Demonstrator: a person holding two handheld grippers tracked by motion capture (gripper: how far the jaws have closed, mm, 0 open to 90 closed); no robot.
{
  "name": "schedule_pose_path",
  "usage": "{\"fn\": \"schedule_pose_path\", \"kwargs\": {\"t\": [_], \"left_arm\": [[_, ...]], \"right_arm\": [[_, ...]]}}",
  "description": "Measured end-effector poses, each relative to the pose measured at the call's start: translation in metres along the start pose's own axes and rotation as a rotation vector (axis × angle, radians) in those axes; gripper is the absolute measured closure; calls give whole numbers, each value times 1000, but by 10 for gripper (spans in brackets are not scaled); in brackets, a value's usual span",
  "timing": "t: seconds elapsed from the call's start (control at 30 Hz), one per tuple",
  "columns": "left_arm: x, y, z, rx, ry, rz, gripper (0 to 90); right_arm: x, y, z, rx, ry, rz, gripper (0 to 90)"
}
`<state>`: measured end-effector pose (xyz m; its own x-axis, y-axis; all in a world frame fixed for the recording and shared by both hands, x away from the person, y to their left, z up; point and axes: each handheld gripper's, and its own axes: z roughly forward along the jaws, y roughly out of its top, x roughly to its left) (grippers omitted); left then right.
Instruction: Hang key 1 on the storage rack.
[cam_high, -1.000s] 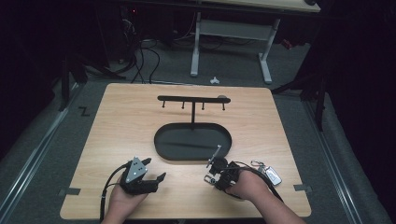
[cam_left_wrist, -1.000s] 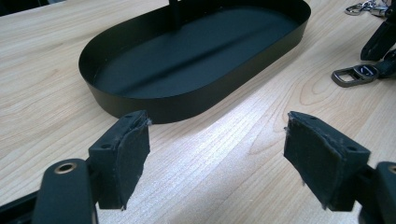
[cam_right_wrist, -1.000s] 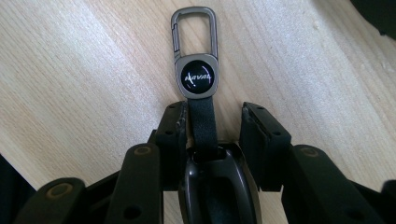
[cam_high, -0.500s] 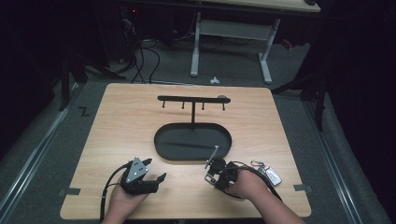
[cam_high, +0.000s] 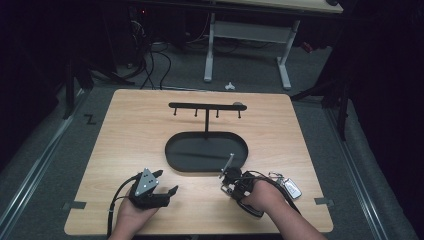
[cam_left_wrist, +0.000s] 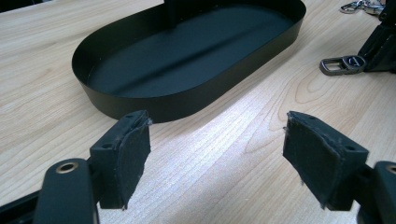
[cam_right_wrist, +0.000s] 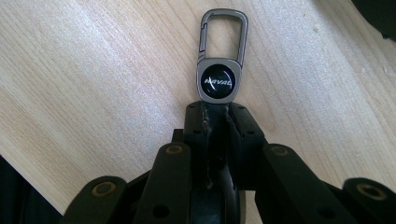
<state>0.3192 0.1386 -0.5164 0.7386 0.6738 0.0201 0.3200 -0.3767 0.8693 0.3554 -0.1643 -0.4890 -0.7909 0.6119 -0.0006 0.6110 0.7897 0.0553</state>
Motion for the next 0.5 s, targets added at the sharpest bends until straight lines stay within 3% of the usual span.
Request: {"fn": "schedule_pose_path", "kwargs": {"t": [0.33, 0.5], "left_arm": [[0, 0, -1, 1, 4, 0, 237], [0, 0, -1, 3, 3, 0, 237]], "right_arm": [[0, -3, 0, -16, -2, 10, 802], [-3, -6, -4, -49, 4, 29, 804]]}}
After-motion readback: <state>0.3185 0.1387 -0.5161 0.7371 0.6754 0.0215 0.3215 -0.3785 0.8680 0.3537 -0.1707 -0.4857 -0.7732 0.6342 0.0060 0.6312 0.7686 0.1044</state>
